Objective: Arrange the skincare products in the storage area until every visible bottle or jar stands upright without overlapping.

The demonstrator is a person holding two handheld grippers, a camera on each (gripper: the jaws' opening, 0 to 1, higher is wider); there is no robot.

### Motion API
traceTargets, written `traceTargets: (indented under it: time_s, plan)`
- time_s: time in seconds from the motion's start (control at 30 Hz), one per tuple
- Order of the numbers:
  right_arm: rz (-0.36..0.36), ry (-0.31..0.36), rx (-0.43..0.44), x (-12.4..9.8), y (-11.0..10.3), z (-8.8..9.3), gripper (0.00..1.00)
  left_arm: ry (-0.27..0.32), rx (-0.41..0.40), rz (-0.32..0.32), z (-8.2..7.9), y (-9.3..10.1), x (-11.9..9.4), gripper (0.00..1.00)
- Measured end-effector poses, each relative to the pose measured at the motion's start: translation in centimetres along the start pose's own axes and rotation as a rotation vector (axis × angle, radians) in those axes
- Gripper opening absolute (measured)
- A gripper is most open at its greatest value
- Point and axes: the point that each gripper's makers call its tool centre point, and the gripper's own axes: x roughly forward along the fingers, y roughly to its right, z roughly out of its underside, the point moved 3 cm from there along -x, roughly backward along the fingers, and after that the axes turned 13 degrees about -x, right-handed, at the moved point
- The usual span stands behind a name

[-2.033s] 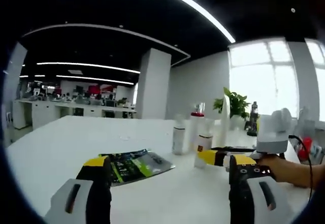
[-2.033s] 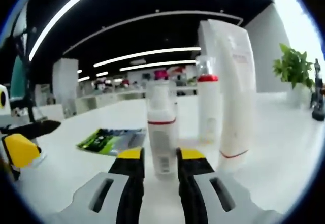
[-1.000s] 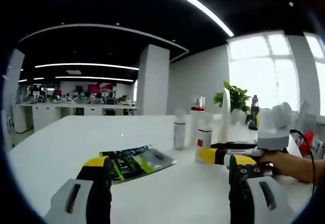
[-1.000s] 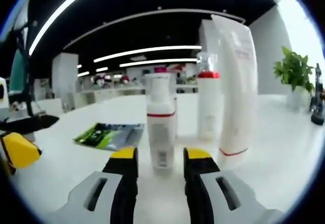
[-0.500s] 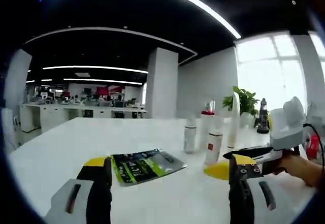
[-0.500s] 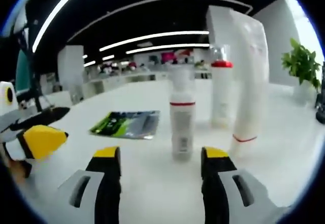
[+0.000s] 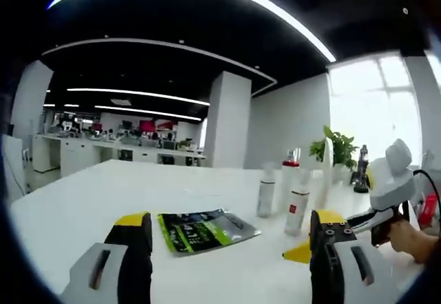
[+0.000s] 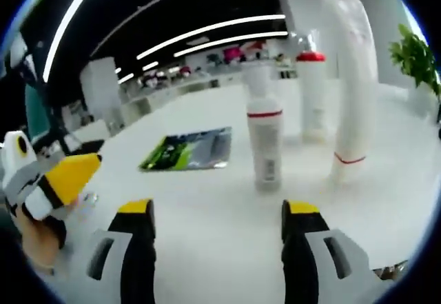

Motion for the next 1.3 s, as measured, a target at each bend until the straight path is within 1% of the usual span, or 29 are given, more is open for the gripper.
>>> traceTargets:
  time_s: [0.07, 0.2, 0.3, 0.33, 0.37, 0.4, 0.43, 0.47, 0.5, 0.53, 0.57, 0.6, 0.7, 0.73, 0.77, 0.8, 0.83, 0.87, 0.9, 0.97, 1.03, 1.07, 1.1, 1.13, 1.17, 1.2, 1.23, 1.3]
  plan:
    - [-0.015, -0.003, 0.014, -0.4, -0.4, -0.1, 0.74, 0.006, -0.001, -0.009, -0.1, -0.1, -0.1, 0.99]
    - [-0.026, -0.001, 0.008, -0.6, -0.6, -0.4, 0.72, 0.014, -0.014, -0.017, -0.2, -0.4, -0.3, 0.99]
    - [-0.045, 0.025, -0.005, -0.8, -1.2, -0.8, 0.70, 0.030, -0.028, -0.031, -0.4, -0.5, -0.5, 0.98]
    - [-0.052, 0.036, -0.012, -0.9, -1.4, -0.9, 0.70, 0.051, -0.033, -0.041, -0.8, -0.6, -0.7, 0.97]
    - [-0.062, 0.054, -0.026, -0.9, -1.7, -1.2, 0.70, 0.120, -0.022, -0.052, -1.8, -0.8, -1.0, 0.96]
    - [-0.060, 0.061, -0.029, -1.0, -1.8, -1.3, 0.68, 0.149, -0.017, -0.058, -2.3, -0.8, -1.2, 0.96]
    - [-0.067, 0.077, -0.044, -1.1, -2.0, -1.7, 0.67, 0.173, -0.007, -0.063, -2.7, -0.9, -1.4, 0.96]
    - [-0.067, 0.096, -0.059, -1.1, -2.1, -2.0, 0.65, 0.178, -0.009, -0.086, -3.0, -1.3, -1.6, 0.96]
    - [-0.051, 0.124, -0.071, -1.1, -2.0, -2.6, 0.61, 0.193, -0.020, -0.097, -3.3, -1.6, -1.6, 0.95]
    - [-0.049, 0.134, -0.078, -1.0, -2.0, -2.8, 0.57, 0.205, -0.069, -0.101, -3.6, -2.1, -1.5, 0.95]
    - [-0.041, 0.156, -0.088, -1.0, -2.1, -3.2, 0.52, 0.189, -0.114, -0.094, -3.5, -2.4, -1.3, 0.95]
    - [-0.026, 0.164, -0.101, -0.8, -2.1, -3.6, 0.45, 0.161, -0.153, -0.094, -3.4, -2.8, -1.1, 0.95]
    - [0.019, 0.187, -0.137, -0.3, -2.0, -4.5, 0.28, 0.077, -0.269, -0.094, -3.1, -4.0, -0.5, 0.94]
    - [0.022, 0.191, -0.151, 0.1, -2.2, -5.0, 0.24, 0.015, -0.305, -0.080, -3.1, -4.4, 0.1, 0.93]
    - [0.048, 0.168, -0.175, 0.3, -2.3, -5.0, 0.20, -0.025, -0.332, -0.076, -2.9, -4.6, 0.4, 0.88]
    - [0.060, 0.140, -0.217, 0.5, -2.5, -4.8, 0.14, -0.075, -0.359, -0.073, -2.7, -4.8, 0.7, 0.84]
    - [0.072, 0.130, -0.227, 0.7, -2.4, -4.8, 0.09, -0.116, -0.401, -0.069, -2.6, -5.2, 1.2, 0.82]
    - [0.102, 0.107, -0.244, 1.3, -2.1, -4.7, 0.02, -0.119, -0.439, -0.065, -2.8, -5.4, 1.6, 0.80]
    - [0.121, 0.086, -0.281, 2.1, -2.0, -4.7, 0.00, -0.124, -0.455, -0.067, -2.9, -5.5, 1.8, 0.80]
    - [0.128, 0.071, -0.298, 3.3, -2.1, -4.7, 0.00, -0.174, -0.538, -0.078, -2.7, -5.9, 2.5, 0.79]
    - [0.109, 0.016, -0.217, 4.6, -2.2, -3.9, 0.00, -0.187, -0.547, -0.077, -2.7, -6.0, 2.6, 0.73]
    - [0.105, 0.005, -0.206, 4.9, -2.2, -3.8, 0.00, -0.248, -0.566, -0.094, -2.2, -6.7, 3.3, 0.68]
    - [0.101, -0.006, -0.194, 5.2, -2.3, -3.6, 0.00, -0.323, -0.576, -0.126, -1.5, -7.7, 4.1, 0.66]
    - [0.096, -0.010, -0.191, 5.6, -2.3, -3.4, 0.00, -0.343, -0.570, -0.121, -1.3, -7.9, 4.5, 0.66]
    - [0.124, -0.040, -0.205, 6.0, -1.8, -3.2, 0.00, -0.344, -0.591, -0.124, -1.2, -8.2, 5.0, 0.68]
    - [0.135, -0.042, -0.220, 6.4, -1.6, -3.2, 0.00, -0.364, -0.621, -0.126, -0.8, -7.9, 4.7, 0.69]
    - [0.137, -0.043, -0.220, 6.5, -1.5, -3.2, 0.00, -0.370, -0.630, -0.124, -0.7, -7.8, 4.6, 0.69]
    - [0.168, -0.074, -0.217, 7.0, -0.9, -2.8, 0.00, -0.401, -0.683, -0.099, -0.6, -7.4, 5.0, 0.71]
